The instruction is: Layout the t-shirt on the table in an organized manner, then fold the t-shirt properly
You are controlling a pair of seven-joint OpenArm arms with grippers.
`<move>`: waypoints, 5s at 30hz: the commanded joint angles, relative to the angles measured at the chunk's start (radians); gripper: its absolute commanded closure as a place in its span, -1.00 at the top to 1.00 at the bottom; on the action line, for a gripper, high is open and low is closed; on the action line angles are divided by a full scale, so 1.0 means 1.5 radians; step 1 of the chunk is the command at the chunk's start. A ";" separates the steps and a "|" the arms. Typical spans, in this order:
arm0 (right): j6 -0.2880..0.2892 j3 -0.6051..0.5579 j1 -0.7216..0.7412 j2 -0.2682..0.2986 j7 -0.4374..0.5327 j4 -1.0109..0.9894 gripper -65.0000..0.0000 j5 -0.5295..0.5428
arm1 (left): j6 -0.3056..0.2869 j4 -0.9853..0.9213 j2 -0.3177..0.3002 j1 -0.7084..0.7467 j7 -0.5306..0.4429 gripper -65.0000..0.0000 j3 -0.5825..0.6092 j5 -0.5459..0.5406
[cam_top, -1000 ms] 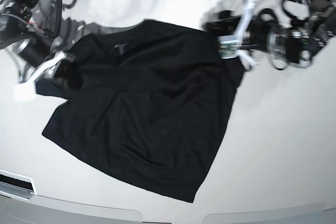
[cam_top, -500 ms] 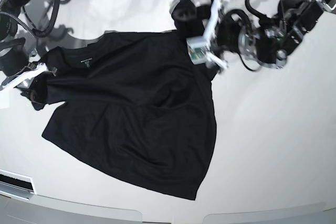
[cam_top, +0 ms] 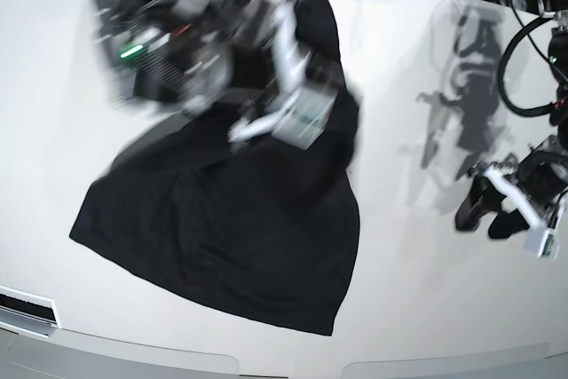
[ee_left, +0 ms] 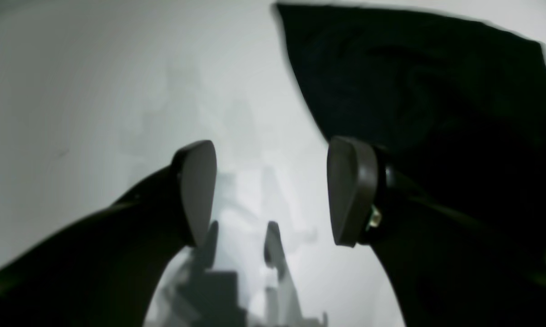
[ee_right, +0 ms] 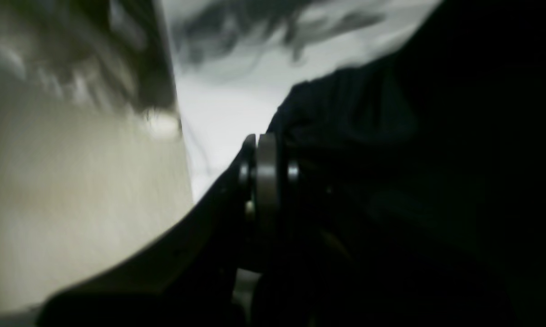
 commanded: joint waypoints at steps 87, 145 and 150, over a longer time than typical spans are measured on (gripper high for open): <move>-0.117 -0.301 0.381 -0.194 0.005 -0.344 -0.14 0.106 | -0.009 -0.010 -0.096 0.063 0.024 0.21 -0.227 -0.089; -0.154 0.236 -0.014 -0.005 0.184 -0.350 0.12 -0.105 | -0.030 -0.290 -0.198 0.092 -0.070 -1.00 0.260 0.179; -0.130 0.236 0.018 -0.031 0.187 -0.399 -0.21 -0.106 | -0.033 -0.290 -0.197 0.092 -0.072 -1.00 0.260 0.142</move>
